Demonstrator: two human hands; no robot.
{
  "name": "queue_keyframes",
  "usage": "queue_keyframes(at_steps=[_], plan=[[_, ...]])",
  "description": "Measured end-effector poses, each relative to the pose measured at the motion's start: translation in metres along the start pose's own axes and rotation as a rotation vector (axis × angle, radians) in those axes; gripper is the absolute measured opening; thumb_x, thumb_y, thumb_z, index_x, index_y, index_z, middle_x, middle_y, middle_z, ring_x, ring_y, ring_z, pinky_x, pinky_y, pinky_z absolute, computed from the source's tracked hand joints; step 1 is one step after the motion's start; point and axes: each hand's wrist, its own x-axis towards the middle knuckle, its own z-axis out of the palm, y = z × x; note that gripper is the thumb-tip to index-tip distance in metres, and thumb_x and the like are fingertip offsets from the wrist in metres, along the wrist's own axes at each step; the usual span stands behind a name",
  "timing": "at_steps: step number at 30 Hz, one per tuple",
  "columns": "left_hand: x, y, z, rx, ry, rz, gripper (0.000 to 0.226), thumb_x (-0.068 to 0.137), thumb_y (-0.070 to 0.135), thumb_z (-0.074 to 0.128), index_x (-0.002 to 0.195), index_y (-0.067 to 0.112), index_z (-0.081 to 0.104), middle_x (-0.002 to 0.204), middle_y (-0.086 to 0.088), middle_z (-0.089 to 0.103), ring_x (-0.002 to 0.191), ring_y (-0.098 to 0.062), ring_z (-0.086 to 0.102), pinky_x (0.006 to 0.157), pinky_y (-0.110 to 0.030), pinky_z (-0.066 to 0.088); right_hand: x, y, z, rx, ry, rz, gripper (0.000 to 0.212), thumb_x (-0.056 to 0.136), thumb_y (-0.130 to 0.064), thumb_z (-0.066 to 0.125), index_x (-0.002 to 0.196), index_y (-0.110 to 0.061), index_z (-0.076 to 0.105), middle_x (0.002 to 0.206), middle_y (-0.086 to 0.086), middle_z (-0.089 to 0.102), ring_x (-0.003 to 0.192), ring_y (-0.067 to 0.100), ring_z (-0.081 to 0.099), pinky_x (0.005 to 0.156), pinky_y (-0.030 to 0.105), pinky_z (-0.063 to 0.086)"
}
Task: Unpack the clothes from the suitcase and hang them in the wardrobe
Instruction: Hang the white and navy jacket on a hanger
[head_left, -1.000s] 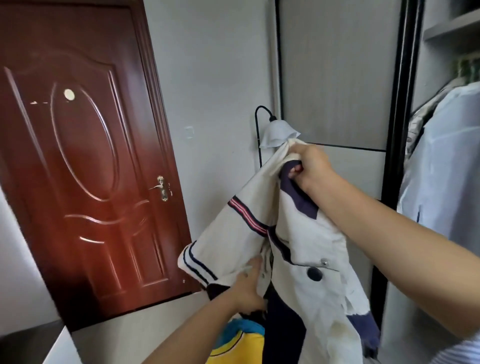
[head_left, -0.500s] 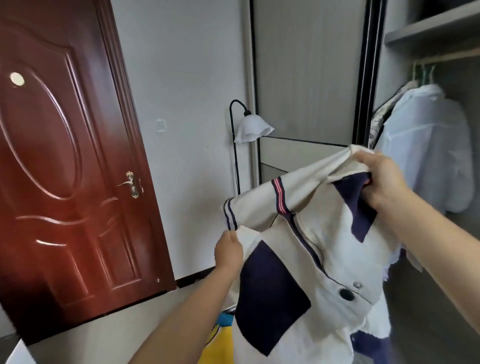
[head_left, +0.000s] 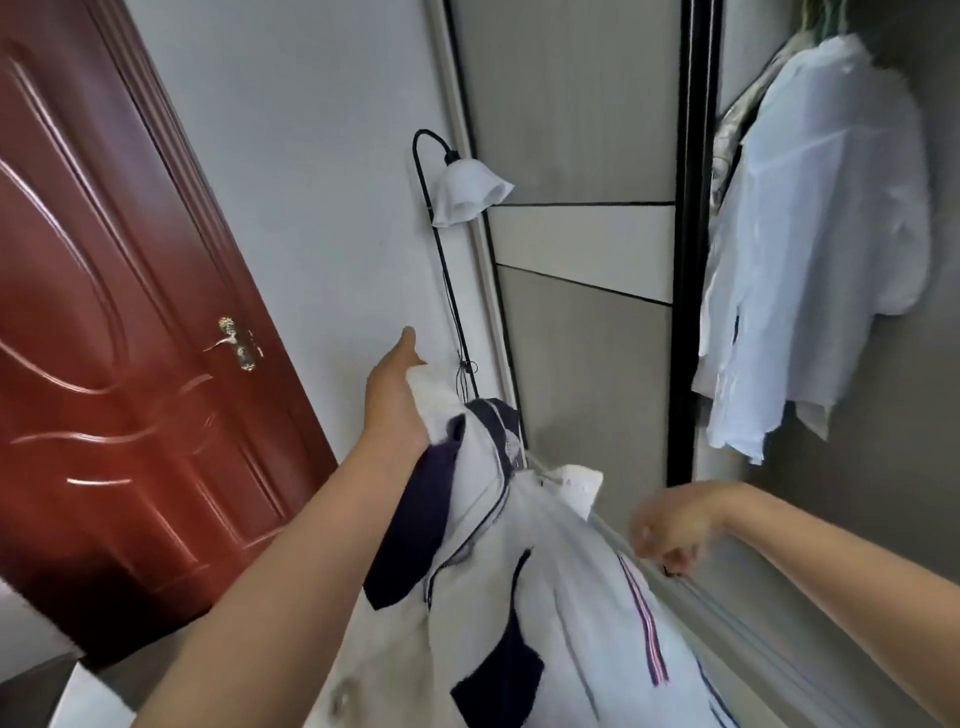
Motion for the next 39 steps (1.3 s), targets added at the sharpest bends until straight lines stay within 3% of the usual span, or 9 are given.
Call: queue_keyframes(at_steps=[3,8,12,15,21,24,28,33,39], plan=[[-0.006,-0.004,-0.017,-0.099,-0.078,-0.048,0.069,0.093,0.030,0.049,0.025,0.020,0.041,0.032,0.006,0.039,0.030,-0.008,0.040,0.039,-0.015,0.034,0.016,-0.016,0.000,-0.011,0.119,-0.075,0.018,0.093,-0.028,0.046,0.105,-0.019,0.056,0.107,0.010,0.064,0.072,0.001,0.061,0.070,0.020,0.043],[-0.021,0.007,-0.029,-0.269,-0.027,0.022,0.073,0.095,0.026,0.044,0.023,0.019,0.037,0.027,0.006,0.033,0.024,-0.008,0.033,0.034,-0.009,0.028,0.047,-0.048,0.022,0.285,0.250,-0.258,0.086,0.084,-0.033,0.064,0.147,-0.015,0.007,0.149,0.009,0.024,0.136,0.021,0.029,0.108,0.026,0.028],[-0.032,0.022,-0.035,-0.348,0.057,0.126,0.069,0.094,0.024,0.046,0.026,0.021,0.034,0.030,0.008,0.028,0.025,-0.007,0.028,0.036,-0.010,0.026,0.063,-0.077,0.051,0.307,0.270,-0.400,0.086,0.077,-0.018,0.070,0.143,-0.013,0.015,0.130,0.005,0.040,0.115,0.019,0.045,0.088,0.020,0.044],[-0.036,0.031,-0.043,-0.333,0.083,0.193,0.067,0.094,0.024,0.046,0.029,0.021,0.030,0.032,0.008,0.023,0.028,-0.008,0.023,0.037,-0.014,0.023,0.061,-0.093,0.049,0.583,0.551,-0.587,0.073,0.063,-0.024,0.073,0.126,-0.004,0.043,0.115,0.007,0.055,0.102,0.013,0.053,0.083,0.021,0.043],[-0.038,0.047,-0.070,-0.099,-0.028,0.194,0.071,0.097,0.023,0.036,0.026,0.022,0.027,0.028,0.008,0.021,0.027,-0.007,0.019,0.037,-0.018,0.020,0.051,-0.098,0.021,0.677,0.624,-0.493,0.021,0.090,-0.001,0.046,0.105,0.002,0.061,0.102,0.014,0.063,0.092,0.018,0.056,0.070,0.019,0.035],[-0.037,0.049,-0.091,0.669,-0.089,0.224,0.060,0.094,0.019,0.047,0.035,0.019,0.036,0.036,0.004,0.030,0.037,-0.010,0.028,0.045,-0.023,0.023,0.026,-0.096,-0.013,0.795,0.842,-0.527,0.032,0.083,0.013,0.045,0.062,-0.011,0.053,0.064,0.005,0.054,0.058,-0.008,0.051,0.056,0.013,0.035],[-0.035,0.031,-0.090,1.553,-0.450,0.085,0.033,0.089,0.043,0.053,0.068,0.019,0.048,0.066,0.004,0.047,0.061,-0.013,0.047,0.060,-0.025,0.037,-0.010,-0.111,-0.056,0.721,0.958,-0.609,0.038,0.080,0.009,0.050,0.061,-0.023,0.047,0.061,-0.002,0.050,0.051,-0.001,0.045,0.046,0.006,0.034],[-0.035,-0.015,-0.061,1.260,-0.642,0.120,0.069,0.063,0.060,0.062,0.122,0.028,0.048,0.110,0.009,0.059,0.102,-0.007,0.056,0.092,-0.024,0.046,-0.018,-0.121,-0.070,0.590,0.783,-0.513,0.029,0.078,0.003,0.056,0.063,-0.023,0.051,0.063,-0.001,0.049,0.056,0.010,0.042,0.052,0.019,0.036],[-0.033,-0.049,-0.018,0.882,-0.551,0.224,0.032,0.082,0.018,0.065,0.111,0.025,0.053,0.110,0.011,0.056,0.107,-0.004,0.051,0.087,-0.013,0.040,-0.054,-0.108,-0.090,0.580,0.592,-0.446,0.027,0.068,0.005,0.063,0.072,-0.019,0.051,0.075,0.009,0.051,0.062,0.016,0.043,0.053,0.024,0.032]])
